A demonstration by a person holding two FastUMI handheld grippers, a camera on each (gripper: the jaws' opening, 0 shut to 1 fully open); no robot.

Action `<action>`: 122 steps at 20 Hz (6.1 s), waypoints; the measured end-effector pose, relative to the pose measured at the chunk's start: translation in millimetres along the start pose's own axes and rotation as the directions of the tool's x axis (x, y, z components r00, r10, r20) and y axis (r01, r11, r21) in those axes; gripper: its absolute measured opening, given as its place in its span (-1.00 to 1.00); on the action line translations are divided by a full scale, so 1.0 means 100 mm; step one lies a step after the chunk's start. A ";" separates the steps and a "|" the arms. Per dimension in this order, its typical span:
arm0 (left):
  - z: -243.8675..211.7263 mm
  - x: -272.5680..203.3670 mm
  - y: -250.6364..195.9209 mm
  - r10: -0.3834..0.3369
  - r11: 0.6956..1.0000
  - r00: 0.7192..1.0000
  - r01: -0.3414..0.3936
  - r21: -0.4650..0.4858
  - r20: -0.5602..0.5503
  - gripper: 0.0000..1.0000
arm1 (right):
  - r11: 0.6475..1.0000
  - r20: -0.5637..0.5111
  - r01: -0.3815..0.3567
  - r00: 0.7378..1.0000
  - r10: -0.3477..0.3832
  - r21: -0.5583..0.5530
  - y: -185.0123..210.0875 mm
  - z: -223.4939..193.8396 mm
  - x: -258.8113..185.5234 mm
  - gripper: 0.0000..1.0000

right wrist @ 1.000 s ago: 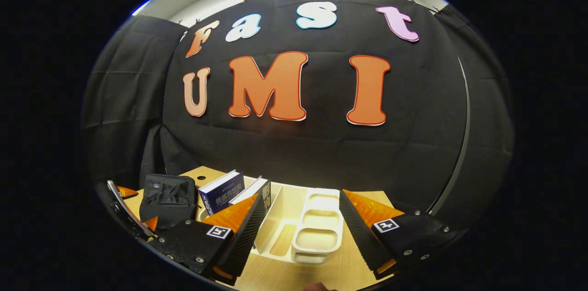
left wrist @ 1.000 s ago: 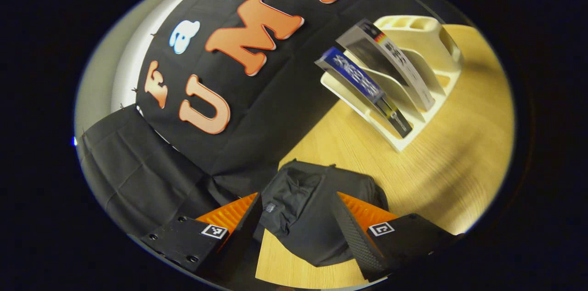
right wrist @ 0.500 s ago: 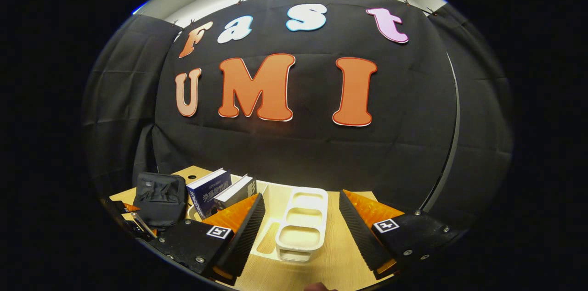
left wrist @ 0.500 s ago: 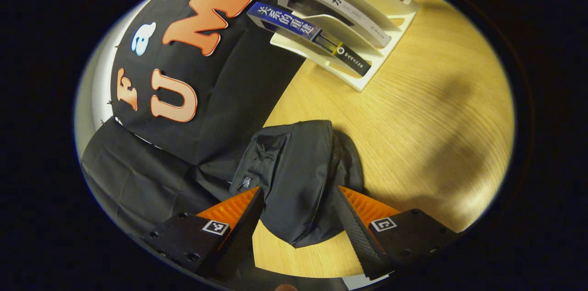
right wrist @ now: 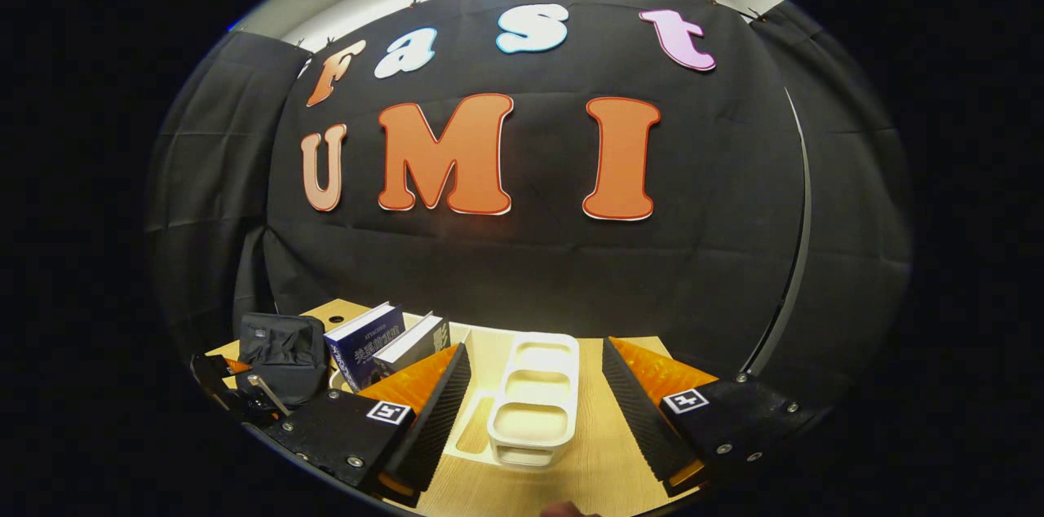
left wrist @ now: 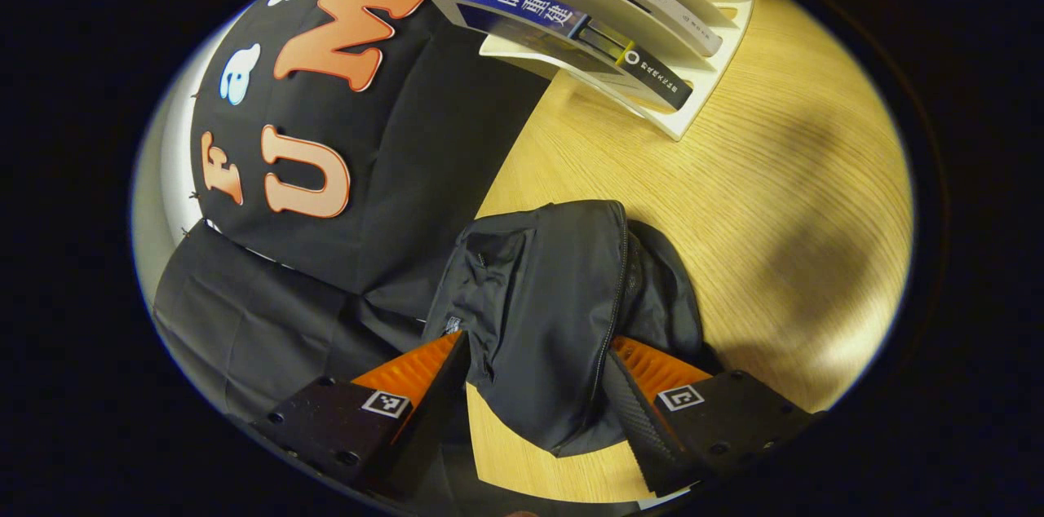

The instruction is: Open the schoolbag, grab two books from the bookshelf and put them into the schoolbag.

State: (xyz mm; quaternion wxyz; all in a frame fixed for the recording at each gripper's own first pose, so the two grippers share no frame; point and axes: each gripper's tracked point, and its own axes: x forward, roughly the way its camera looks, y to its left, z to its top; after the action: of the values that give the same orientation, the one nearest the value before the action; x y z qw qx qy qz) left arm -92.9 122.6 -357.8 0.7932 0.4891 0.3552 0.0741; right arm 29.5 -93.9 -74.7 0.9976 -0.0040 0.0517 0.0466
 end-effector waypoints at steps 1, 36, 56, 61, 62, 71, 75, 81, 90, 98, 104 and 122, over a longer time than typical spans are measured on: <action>0.03 0.04 0.03 -0.019 1.000 1.000 0.019 -0.008 0.002 0.80 | 1.000 0.001 0.004 1.000 -0.004 -0.002 0.01 0.00 0.02 0.92; 0.51 0.24 1.99 -0.738 0.640 0.613 0.768 0.006 0.282 -0.92 | 0.998 -0.541 -0.045 0.839 0.062 0.045 2.61 -0.15 0.73 0.93; 0.51 0.19 2.02 -0.781 0.591 0.562 0.806 0.029 0.273 -0.93 | 0.997 -0.913 0.033 0.406 0.045 0.064 2.55 -0.95 1.62 0.43; 0.48 0.24 2.02 -0.782 0.586 0.560 0.810 0.018 0.273 -0.92 | 0.995 -0.955 0.098 0.298 -0.006 0.024 2.49 -1.19 1.65 0.16; 0.49 0.24 2.01 -0.782 0.585 0.560 0.811 0.016 0.274 -0.93 | 0.994 -0.955 0.102 0.297 -0.008 0.024 2.50 -1.20 1.67 -0.22; 0.50 0.26 1.94 -0.793 0.568 0.547 0.823 0.002 0.269 -0.93 | 0.985 -0.944 0.147 0.328 0.037 0.090 2.32 -0.74 1.41 -0.37; 0.51 0.24 1.91 -0.796 0.568 0.544 0.823 0.016 0.263 -0.93 | 0.975 -0.915 0.161 0.395 0.076 0.150 2.18 -0.39 1.18 -0.38; 0.53 0.24 1.87 -0.803 0.561 0.538 0.828 0.019 0.257 -0.93 | 0.949 -0.842 0.171 0.521 0.141 0.264 2.10 0.12 0.76 -0.41; 0.70 0.28 2.04 -0.790 0.565 0.544 0.825 -0.007 0.282 -0.92 | 0.883 -0.738 0.174 0.630 0.241 0.437 2.14 0.32 0.11 -0.42; 0.73 0.31 2.10 -0.790 0.563 0.544 0.826 -0.016 0.281 -0.93 | 0.765 -0.611 0.123 0.686 0.395 0.632 2.56 0.17 -0.24 -0.44; 0.80 0.33 2.14 -0.783 0.562 0.550 0.826 -0.048 0.292 -0.93 | 0.645 -0.555 0.138 0.661 0.505 0.751 3.15 -0.47 -0.26 -0.44; 0.82 0.11 1.98 -0.787 0.524 0.519 0.848 -0.082 0.334 -0.93 | 0.495 -0.487 0.217 0.701 0.520 0.841 4.52 -1.52 0.40 -0.43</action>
State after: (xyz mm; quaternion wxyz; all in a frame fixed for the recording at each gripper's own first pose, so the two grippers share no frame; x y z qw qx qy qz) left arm 12.3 169.8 -177.0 0.8234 0.1702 0.4271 -0.3326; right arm 11.1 358.0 -231.9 0.7557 0.4764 0.4367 0.1063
